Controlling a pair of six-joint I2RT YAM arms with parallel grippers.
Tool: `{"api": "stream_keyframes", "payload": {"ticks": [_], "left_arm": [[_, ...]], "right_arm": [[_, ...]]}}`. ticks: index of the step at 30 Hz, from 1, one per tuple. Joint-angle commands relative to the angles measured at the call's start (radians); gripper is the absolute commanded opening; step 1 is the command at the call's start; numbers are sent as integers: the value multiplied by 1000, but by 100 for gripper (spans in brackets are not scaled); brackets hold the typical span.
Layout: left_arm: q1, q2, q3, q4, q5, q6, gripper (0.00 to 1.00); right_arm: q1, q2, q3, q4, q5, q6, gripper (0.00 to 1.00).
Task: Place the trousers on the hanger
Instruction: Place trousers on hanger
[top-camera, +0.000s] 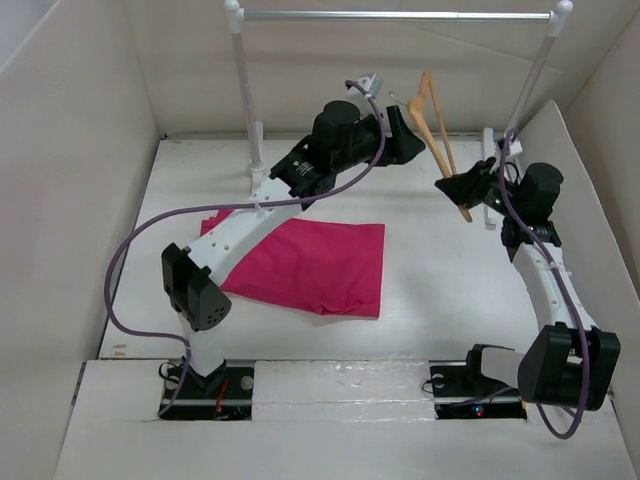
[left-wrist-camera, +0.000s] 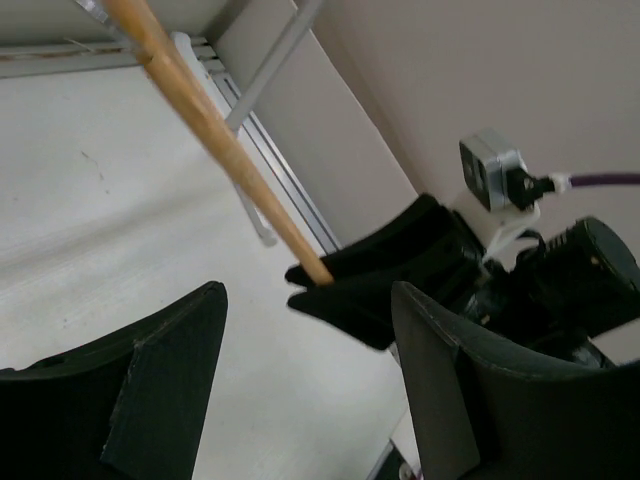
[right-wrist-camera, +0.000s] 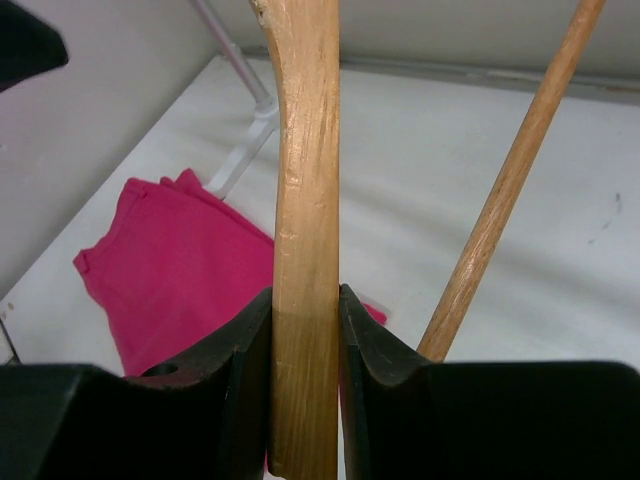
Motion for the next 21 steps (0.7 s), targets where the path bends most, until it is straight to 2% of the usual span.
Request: {"api": "stream_keyframes", "payload": {"ticks": [1,8,15,16,19,20,21], "left_arm": [[-25,65,71,43,-154,12,63],[-25,191,178,0,-240,3,63],[-16,194,154,11,-300,-23,51],[-16,174,117,30,-305,-29,42],[-16,139,51,58,-303,-34,24],[-16,131,16,60,-303,-34,9],[-16,115,-2,58,-302,-34,0]], "right_arm": [[40,-52,-9,17,22,-62,0],[111,-70,-26,-33,55,-91,0],[200,-129,-36,-179,145,-188,0],[211,-159,-58,-258,176,-220,0],[211,-218,-108,-334,223,-244,0],[220,-259,-146,-352,233,-246,0],[220,-276,-162,-371,243,-248,0]]}}
